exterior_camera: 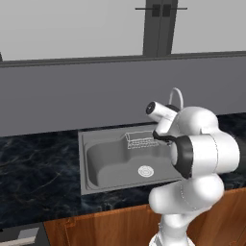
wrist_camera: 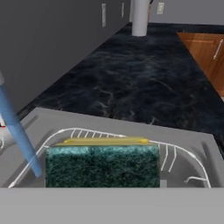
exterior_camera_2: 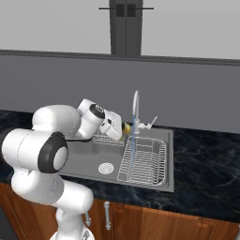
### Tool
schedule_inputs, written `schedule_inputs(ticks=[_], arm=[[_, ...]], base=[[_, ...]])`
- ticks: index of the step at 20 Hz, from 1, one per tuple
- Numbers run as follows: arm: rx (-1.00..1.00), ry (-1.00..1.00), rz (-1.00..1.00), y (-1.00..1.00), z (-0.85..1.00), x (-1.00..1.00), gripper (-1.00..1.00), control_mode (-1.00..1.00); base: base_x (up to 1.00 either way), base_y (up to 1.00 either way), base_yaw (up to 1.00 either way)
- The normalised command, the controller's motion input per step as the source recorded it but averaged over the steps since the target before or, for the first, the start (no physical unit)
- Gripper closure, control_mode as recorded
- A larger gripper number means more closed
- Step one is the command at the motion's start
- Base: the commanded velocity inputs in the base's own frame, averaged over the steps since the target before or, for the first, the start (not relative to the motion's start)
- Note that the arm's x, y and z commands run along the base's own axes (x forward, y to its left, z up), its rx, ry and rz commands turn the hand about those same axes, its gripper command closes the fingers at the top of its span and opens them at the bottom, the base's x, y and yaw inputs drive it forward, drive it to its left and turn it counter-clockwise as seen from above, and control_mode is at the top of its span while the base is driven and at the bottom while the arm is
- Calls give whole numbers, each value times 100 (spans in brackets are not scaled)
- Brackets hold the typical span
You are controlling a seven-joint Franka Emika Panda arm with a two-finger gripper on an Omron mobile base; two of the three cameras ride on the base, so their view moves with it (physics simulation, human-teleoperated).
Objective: Soak the sponge with water for a few seconds and then drop it inside the sink.
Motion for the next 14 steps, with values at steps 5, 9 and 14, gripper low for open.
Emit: schedule_inputs(ticks=[5, 9, 14], arm=[[0, 0, 0, -8, -6, 25, 100, -100], [0, 0, 0, -8, -19, 29, 100, -100], [0, 0, 0, -4, -27, 29, 100, -100]], base=[[0, 0, 0], [0, 0, 0], [0, 0, 0]])
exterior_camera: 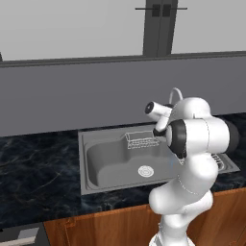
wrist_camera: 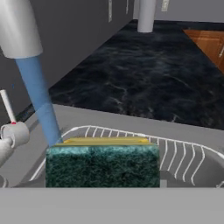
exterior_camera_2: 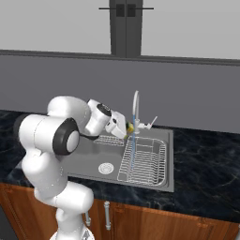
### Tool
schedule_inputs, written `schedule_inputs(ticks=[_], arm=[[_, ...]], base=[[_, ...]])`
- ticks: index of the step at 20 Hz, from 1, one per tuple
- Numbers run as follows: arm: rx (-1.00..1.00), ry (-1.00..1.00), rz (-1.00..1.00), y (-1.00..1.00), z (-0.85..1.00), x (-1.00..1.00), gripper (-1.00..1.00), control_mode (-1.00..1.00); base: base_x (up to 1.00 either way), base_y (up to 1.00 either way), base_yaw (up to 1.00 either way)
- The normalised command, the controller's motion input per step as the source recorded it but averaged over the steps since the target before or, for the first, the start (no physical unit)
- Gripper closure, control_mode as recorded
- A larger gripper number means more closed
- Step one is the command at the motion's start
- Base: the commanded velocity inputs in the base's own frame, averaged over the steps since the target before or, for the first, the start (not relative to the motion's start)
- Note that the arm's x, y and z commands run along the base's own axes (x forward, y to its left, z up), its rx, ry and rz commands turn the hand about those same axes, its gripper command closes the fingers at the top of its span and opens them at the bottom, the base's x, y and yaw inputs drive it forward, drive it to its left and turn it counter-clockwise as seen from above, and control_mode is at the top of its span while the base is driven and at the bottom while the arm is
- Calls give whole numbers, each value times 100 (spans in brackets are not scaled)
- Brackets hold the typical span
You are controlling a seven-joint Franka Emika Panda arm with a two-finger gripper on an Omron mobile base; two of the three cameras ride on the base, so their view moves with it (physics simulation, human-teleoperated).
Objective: Soak the sponge with water for a few seconds and then drop it inside the sink.
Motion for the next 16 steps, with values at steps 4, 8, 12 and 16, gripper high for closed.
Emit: schedule_inputs(ticks=[4, 8, 12, 16], arm=[[0, 5, 0, -9, -7, 19, 100, -100], [0, 12, 0, -11, 0, 6, 100, -100], [0, 16, 0, -10, 0, 1, 100, -100], [0, 9, 0, -1, -3, 0, 100, -100]], base=[[0, 0, 0], [0, 0, 0], [0, 0, 0], [0, 0, 0]])
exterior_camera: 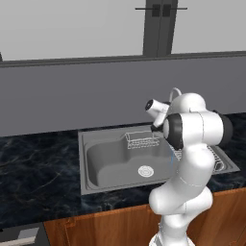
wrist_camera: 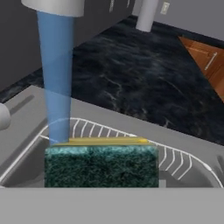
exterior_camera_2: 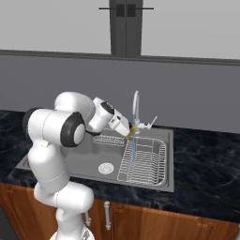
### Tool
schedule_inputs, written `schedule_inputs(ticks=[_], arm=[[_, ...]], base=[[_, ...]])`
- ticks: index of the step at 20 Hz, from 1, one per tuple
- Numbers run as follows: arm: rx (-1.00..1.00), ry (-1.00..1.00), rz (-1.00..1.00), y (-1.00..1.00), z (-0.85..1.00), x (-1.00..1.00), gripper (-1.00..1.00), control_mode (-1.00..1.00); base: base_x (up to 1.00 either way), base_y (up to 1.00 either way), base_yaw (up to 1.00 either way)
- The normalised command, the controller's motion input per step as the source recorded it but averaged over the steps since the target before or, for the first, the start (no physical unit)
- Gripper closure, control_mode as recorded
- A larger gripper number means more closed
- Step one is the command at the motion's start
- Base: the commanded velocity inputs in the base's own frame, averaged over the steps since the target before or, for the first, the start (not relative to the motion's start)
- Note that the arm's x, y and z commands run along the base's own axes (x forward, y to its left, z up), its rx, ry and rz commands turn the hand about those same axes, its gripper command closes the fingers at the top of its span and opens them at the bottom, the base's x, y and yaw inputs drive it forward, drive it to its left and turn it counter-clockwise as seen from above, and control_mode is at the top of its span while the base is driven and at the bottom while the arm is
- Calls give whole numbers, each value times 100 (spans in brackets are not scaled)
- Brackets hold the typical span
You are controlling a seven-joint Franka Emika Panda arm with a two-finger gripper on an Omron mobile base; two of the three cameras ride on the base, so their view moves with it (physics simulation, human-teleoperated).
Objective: Soak the sponge with water for a few seconds and then drop it inside the sink.
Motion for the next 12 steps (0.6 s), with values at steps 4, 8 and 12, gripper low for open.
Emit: schedule_inputs(ticks=[4, 8, 12], arm=[[-1, 0, 0, 0, -10, 0, 100, -100], [-3, -1, 0, 0, -19, 0, 100, -100], [-6, -5, 0, 0, -25, 1, 100, -100]], base=[[0, 0, 0], [0, 0, 0], [0, 0, 0]])
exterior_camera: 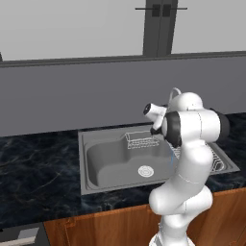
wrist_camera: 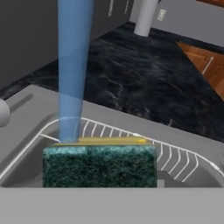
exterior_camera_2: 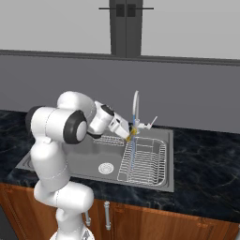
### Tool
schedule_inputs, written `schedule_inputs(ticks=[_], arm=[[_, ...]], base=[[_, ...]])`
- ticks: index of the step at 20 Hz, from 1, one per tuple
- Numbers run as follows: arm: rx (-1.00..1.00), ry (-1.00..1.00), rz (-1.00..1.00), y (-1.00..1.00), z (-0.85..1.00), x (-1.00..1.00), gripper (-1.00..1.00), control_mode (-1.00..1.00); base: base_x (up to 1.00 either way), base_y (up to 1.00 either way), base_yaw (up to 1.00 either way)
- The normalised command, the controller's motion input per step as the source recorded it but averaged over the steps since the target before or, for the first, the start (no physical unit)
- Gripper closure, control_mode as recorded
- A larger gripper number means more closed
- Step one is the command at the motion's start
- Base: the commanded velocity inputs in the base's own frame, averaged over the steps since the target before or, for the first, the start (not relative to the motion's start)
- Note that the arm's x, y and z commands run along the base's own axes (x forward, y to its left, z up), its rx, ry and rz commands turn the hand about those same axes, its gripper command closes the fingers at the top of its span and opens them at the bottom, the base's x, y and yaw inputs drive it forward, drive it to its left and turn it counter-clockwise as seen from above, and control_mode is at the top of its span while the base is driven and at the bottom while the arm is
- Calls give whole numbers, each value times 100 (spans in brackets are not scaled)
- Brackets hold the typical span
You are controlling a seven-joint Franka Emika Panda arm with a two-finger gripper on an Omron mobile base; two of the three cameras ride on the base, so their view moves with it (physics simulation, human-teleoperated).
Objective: Soak the sponge with water for a few seconds and then drop it inside the sink.
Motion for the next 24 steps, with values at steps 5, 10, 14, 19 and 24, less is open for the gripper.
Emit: schedule_inputs(ticks=[5, 10, 14, 19, 24], arm=[[-7, -7, -1, 0, -13, 5, 100, -100], [-6, -10, -2, 0, -2, 6, 100, -100], [-3, -5, -1, 0, 0, 8, 100, -100], [-2, -1, -2, 0, 0, 13, 100, -100], [0, 7, -1, 0, 0, 25, 100, -100]], base=[[0, 0, 0], [0, 0, 0], [0, 0, 0], [0, 0, 0], [0, 0, 0]])
